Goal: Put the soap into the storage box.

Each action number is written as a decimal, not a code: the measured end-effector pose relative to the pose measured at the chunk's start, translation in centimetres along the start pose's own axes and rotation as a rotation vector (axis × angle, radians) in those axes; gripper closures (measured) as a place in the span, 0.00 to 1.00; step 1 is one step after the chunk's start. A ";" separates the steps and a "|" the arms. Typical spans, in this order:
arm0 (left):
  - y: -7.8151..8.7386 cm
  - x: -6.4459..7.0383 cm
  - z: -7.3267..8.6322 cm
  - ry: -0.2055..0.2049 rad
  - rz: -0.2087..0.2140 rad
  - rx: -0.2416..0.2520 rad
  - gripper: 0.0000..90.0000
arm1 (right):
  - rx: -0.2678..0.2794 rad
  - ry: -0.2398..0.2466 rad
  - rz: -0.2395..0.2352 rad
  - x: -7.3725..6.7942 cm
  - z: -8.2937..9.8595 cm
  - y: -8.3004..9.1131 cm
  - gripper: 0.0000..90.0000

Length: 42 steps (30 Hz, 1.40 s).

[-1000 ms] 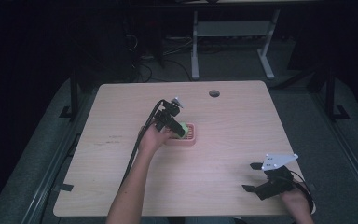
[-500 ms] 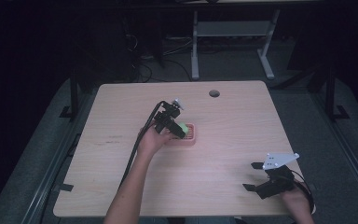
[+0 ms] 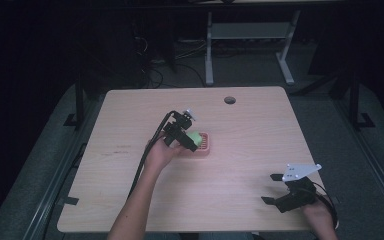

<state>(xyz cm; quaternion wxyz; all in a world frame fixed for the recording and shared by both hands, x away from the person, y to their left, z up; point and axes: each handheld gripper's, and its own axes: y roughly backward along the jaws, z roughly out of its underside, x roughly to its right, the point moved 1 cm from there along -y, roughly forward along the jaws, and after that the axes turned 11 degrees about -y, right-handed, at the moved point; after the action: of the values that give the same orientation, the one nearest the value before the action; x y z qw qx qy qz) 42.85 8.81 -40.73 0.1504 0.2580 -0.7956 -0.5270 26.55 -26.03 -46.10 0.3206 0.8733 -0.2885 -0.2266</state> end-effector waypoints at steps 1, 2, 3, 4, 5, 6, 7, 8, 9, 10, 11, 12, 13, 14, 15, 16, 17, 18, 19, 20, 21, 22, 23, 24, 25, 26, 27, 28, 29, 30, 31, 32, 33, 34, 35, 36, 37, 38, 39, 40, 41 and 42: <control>0.1 0.1 0.1 0.002 0.000 0.006 0.24 | 0.001 -0.003 0.001 0.0 0.0 0.0 0.15; 0.2 0.1 0.2 -0.004 0.000 0.010 0.24 | 0.003 0.001 0.003 0.1 0.0 0.0 0.15; 0.3 0.2 0.3 0.003 0.000 0.020 0.24 | 0.002 -0.003 0.004 0.1 0.0 0.1 0.15; 0.4 0.3 0.4 -0.003 -0.001 0.020 0.24 | 0.002 -0.004 0.006 0.1 0.1 0.1 0.15; 0.5 0.4 0.5 -0.003 -0.001 0.022 0.24 | 0.003 -0.005 0.006 0.2 0.1 0.1 0.15; 0.6 0.4 0.6 -0.001 0.000 0.025 0.24 | 0.003 -0.004 0.006 0.2 0.1 0.1 0.15; 0.7 0.4 0.7 -0.008 0.002 0.023 0.24 | 0.002 -0.005 0.008 0.2 0.1 0.1 0.15; 0.8 0.5 0.9 -0.002 0.004 0.025 0.24 | 0.002 -0.004 0.010 0.2 0.1 0.1 0.15; 0.9 0.6 1.0 -0.001 0.008 0.028 0.24 | 0.003 -0.005 0.009 0.2 0.1 0.1 0.15; 1.0 0.6 1.1 -0.007 0.006 0.028 0.24 | 0.000 -0.004 0.011 0.2 0.1 0.1 0.15; 1.1 0.7 1.3 -0.009 0.007 0.029 0.24 | 0.000 -0.004 0.012 0.3 0.1 0.1 0.15; 1.2 0.7 1.5 -0.010 0.007 0.032 0.24 | 0.001 -0.003 0.015 0.3 0.1 0.1 0.15; 1.3 0.8 1.6 -0.007 0.006 0.038 0.24 | 0.001 -0.006 0.014 0.3 0.1 0.2 0.15; 1.4 0.8 1.8 -0.008 0.007 0.039 0.24 | 0.001 -0.006 0.014 0.3 0.1 0.2 0.15; 1.5 0.8 2.0 -0.005 0.006 0.040 0.24 | 0.001 -0.006 0.015 0.3 0.1 0.1 0.15; 1.6 0.8 2.2 -0.008 0.004 0.043 0.24 | 0.000 -0.007 0.016 0.3 0.1 0.1 0.15; 1.8 0.7 2.3 -0.007 0.006 0.038 0.24 | 0.000 -0.008 0.015 0.3 0.1 0.1 0.15; 1.9 0.8 2.5 -0.003 0.005 0.042 0.24 | -0.001 -0.008 0.016 0.3 0.1 0.1 0.15; 2.0 0.7 2.7 -0.001 0.004 0.044 0.24 | -0.001 -0.006 0.017 0.3 0.1 0.1 0.15; 2.1 0.7 2.9 -0.002 0.003 0.044 0.24 | -0.003 -0.006 0.018 0.3 0.1 0.1 0.15; 2.2 0.7 3.1 -0.003 0.005 0.042 0.24 | -0.004 -0.004 0.020 0.3 0.1 0.1 0.15; 2.3 0.7 3.3 -0.003 0.007 0.046 0.24 | -0.003 -0.004 0.021 0.3 0.1 0.1 0.15; 2.3 0.7 3.5 0.001 0.009 0.047 0.24 | -0.003 -0.005 0.021 0.4 0.1 0.1 0.15; 2.3 0.7 3.7 0.002 0.012 0.045 0.24 | -0.005 -0.007 0.021 0.4 0.1 0.1 0.15; 2.4 0.8 3.9 0.002 0.011 0.046 0.24 | -0.006 -0.006 0.022 0.4 0.1 0.0 0.15; 2.4 0.7 4.0 0.000 0.012 0.044 0.24 | -0.006 -0.005 0.023 0.4 0.1 0.0 0.15; 2.4 0.8 4.2 0.009 0.014 0.047 0.24 | -0.006 -0.005 0.023 0.4 0.1 0.0 0.15; 2.5 0.8 4.4 0.005 0.014 0.049 0.24 | -0.006 -0.006 0.023 0.3 0.1 0.0 0.15; 2.5 0.9 4.6 0.007 0.014 0.049 0.24 | -0.006 -0.005 0.024 0.3 0.1 0.0 0.15; 2.5 0.9 4.8 0.003 0.014 0.048 0.24 | -0.006 -0.006 0.025 0.3 0.1 0.0 0.15; 2.6 1.0 4.9 0.008 0.014 0.048 0.24 | -0.006 -0.005 0.024 0.3 0.1 0.0 0.15; 2.6 1.1 5.1 0.004 0.015 0.049 0.24 | -0.006 -0.006 0.024 0.3 0.1 0.0 0.15; 2.7 1.1 5.3 0.003 0.015 0.049 0.24 | -0.006 -0.005 0.024 0.4 0.1 0.0 0.15; 2.7 1.2 5.5 0.001 0.012 0.050 0.24 | -0.007 -0.005 0.025 0.4 0.1 0.0 0.15; 2.8 1.2 5.7 0.004 0.013 0.050 0.24 | -0.009 -0.004 0.025 0.4 0.1 0.0 0.15; 2.8 1.2 5.8 0.004 0.013 0.052 0.24 | -0.010 -0.005 0.025 0.3 0.1 0.0 0.15; 2.9 1.3 6.0 0.005 0.012 0.050 0.24 | -0.011 -0.004 0.025 0.3 0.1 0.0 0.15; 2.9 1.3 6.1 0.005 0.015 0.052 0.24 | -0.014 -0.005 0.026 0.3 0.0 -0.1 0.15; 3.0 1.3 6.3 0.007 0.011 0.053 0.24 | -0.016 -0.005 0.026 0.3 0.0 -0.1 0.15; 3.0 1.3 6.4 0.003 0.012 0.054 0.24 | -0.016 -0.004 0.026 0.2 0.0 -0.1 0.15; 3.1 1.4 6.5 0.007 0.013 0.056 0.24 | -0.015 0.001 0.026 0.3 0.0 -0.1 0.15; 3.2 1.4 6.7 0.007 0.011 0.055 0.24 | -0.015 0.003 0.027 0.3 0.0 -0.1 0.15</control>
<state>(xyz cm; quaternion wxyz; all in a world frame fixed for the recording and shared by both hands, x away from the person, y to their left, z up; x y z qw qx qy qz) 37.47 14.07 -40.53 0.1492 0.2596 -0.8106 -0.5033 26.77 -26.13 -46.26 0.3306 0.8672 -0.2980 -0.2233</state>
